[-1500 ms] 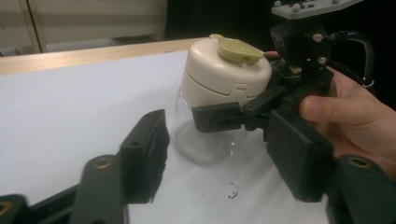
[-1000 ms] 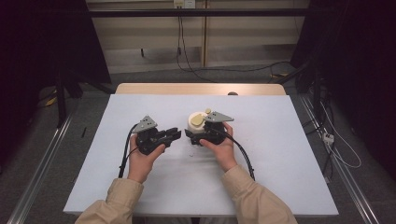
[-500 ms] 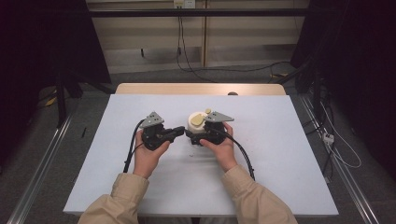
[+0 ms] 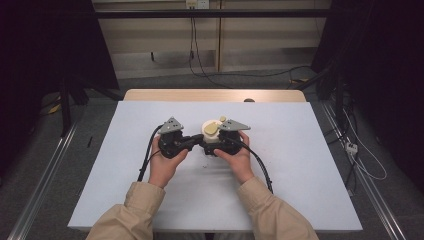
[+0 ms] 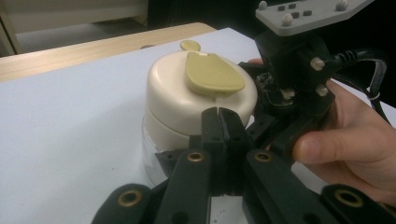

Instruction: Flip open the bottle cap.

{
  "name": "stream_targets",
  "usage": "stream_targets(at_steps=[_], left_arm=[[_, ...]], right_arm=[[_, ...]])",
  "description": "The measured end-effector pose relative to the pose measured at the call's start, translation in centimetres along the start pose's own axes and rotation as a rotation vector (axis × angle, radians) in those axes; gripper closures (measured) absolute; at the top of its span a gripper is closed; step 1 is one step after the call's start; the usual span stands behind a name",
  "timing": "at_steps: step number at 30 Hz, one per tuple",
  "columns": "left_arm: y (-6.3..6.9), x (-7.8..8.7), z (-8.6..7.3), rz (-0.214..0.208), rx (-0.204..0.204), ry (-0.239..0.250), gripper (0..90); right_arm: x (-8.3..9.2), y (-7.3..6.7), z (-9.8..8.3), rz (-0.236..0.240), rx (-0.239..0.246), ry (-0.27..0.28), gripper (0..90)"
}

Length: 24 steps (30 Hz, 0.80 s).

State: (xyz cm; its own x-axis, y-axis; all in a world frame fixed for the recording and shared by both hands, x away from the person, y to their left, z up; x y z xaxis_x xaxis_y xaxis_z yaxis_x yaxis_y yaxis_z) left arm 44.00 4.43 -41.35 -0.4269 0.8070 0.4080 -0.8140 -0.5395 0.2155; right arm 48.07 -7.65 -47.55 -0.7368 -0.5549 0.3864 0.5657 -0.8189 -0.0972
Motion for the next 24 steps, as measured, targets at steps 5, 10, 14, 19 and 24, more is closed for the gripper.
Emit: stream_targets(at_steps=[5,10,14,19,24], left_arm=[[0.0,-0.2,0.1,0.009,0.0,-0.005,90.0],[0.1,-0.5,0.2,0.017,0.002,-0.015,90.0],[0.4,-0.7,0.6,0.032,-0.012,-0.019,90.0],[0.6,-0.8,0.9,0.035,-0.021,-0.02,90.0],[0.8,-0.9,1.2,0.034,-0.02,-0.011,90.0]], right_arm=[[0.0,0.0,0.0,0.0,0.0,0.0,5.4],[0.0,0.0,0.0,0.0,0.0,0.0,5.4],[0.0,0.0,0.0,-0.001,0.0,0.001,5.4],[0.0,0.0,0.0,-0.003,-0.001,0.001,5.4],[0.0,0.0,0.0,-0.003,-0.002,0.001,5.4]])
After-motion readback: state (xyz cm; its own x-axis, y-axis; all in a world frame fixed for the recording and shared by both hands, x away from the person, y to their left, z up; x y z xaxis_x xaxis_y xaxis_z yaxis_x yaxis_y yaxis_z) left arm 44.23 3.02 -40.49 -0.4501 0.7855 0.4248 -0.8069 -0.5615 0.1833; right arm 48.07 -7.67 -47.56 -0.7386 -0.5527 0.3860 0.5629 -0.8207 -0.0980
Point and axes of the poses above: each handheld gripper's, and its own axes: x roughly backward along the jaws, z roughly out of its top, y roughly to its right, the point moved 6 cm from there along -x, roughly forward along the jaws, and after that the axes turned 3 degrees about -z, right-handed, at the moved point
